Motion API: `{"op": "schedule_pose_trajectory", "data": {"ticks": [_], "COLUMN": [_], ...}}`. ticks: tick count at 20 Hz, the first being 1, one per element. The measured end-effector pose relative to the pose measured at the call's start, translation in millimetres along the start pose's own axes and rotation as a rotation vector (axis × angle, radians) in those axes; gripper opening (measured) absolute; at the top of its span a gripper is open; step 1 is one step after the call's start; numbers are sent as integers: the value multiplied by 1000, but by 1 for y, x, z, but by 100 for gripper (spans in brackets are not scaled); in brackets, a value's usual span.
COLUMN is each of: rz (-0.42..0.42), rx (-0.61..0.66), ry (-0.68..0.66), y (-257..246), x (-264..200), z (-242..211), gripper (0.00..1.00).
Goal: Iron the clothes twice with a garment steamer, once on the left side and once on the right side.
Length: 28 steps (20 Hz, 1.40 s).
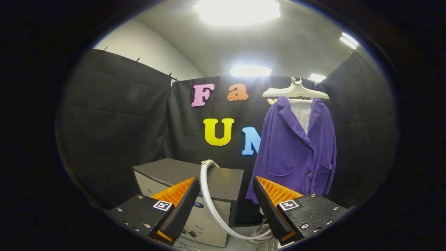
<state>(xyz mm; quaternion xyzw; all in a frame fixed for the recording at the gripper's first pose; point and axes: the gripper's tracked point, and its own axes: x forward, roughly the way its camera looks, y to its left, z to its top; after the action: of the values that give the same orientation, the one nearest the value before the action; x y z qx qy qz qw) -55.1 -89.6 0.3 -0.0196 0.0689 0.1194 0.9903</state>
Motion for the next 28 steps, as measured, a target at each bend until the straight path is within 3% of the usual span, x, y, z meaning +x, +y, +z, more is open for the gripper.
{"op": "schedule_pose_trajectory", "data": {"ticks": [10,17,21,28], "rz": [-120,-133,-155,-126], "rx": [-24,36,114,215], "ry": [-12,35,168,449], "y": [-35,-11,12,79], "x": [85,169,222,331], "z": [25,67,54,-15], "gripper": [95,95,95,94]}}
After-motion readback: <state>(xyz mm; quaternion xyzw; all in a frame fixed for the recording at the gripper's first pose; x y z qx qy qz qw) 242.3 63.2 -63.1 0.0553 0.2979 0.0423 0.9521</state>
